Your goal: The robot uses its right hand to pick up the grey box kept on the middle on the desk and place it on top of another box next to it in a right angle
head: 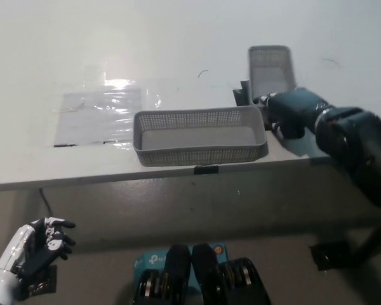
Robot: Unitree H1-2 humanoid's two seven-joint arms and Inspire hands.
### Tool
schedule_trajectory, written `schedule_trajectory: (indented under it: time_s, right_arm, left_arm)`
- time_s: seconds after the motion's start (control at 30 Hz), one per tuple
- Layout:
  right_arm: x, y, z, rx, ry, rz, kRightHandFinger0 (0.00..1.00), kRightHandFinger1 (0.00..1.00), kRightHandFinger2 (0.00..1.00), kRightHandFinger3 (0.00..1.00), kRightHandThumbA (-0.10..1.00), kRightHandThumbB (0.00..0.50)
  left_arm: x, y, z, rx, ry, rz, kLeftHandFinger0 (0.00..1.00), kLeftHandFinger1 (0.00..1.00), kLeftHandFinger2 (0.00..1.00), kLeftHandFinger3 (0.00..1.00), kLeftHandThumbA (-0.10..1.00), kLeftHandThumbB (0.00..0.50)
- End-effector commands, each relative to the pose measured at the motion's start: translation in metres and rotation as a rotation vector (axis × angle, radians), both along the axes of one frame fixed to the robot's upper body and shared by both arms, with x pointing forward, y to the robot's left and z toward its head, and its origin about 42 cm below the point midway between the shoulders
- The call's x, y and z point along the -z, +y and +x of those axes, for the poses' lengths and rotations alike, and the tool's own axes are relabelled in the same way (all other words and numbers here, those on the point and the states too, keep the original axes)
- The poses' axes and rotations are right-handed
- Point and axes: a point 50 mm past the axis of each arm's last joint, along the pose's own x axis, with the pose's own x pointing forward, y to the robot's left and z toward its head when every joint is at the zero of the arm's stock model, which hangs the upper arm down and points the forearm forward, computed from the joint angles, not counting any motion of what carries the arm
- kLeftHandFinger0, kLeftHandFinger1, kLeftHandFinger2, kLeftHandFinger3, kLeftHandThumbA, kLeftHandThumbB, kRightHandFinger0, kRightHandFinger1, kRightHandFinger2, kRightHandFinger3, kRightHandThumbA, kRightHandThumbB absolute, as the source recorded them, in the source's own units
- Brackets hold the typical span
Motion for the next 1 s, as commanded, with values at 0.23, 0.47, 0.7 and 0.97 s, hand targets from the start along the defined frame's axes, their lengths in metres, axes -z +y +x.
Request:
schedule_trajectory:
  time_s: [0.23, 0.47, 0.7, 0.97]
  right_arm:
    - [-0.031, 0.007, 0.007, -0.132, 0.025, -0.279, 0.00, 0.06, 0.31, 1.00, -0.10, 0.085]
    - [-0.016, 0.012, 0.007, -0.233, -0.080, -0.274, 0.00, 0.00, 0.05, 0.59, -0.10, 0.080]
    - [-0.003, 0.016, -0.001, -0.304, -0.253, -0.146, 0.00, 0.06, 0.27, 0.40, -0.10, 0.032]
    - [0.001, 0.015, -0.005, -0.309, -0.387, 0.088, 0.00, 0.08, 0.37, 0.00, -0.10, 0.001]
  left_arm:
    - [-0.013, 0.000, 0.001, 0.047, -0.059, 0.065, 0.38, 0.39, 0.41, 0.51, 0.17, 0.218]
    - [-0.012, 0.001, 0.000, 0.066, -0.055, 0.088, 0.41, 0.41, 0.43, 0.51, 0.19, 0.221]
    - [-0.006, 0.000, -0.002, 0.097, -0.069, 0.128, 0.40, 0.41, 0.50, 0.55, 0.12, 0.227]
    - [0.003, -0.001, -0.009, 0.102, -0.080, 0.130, 0.38, 0.40, 0.47, 0.50, 0.09, 0.245]
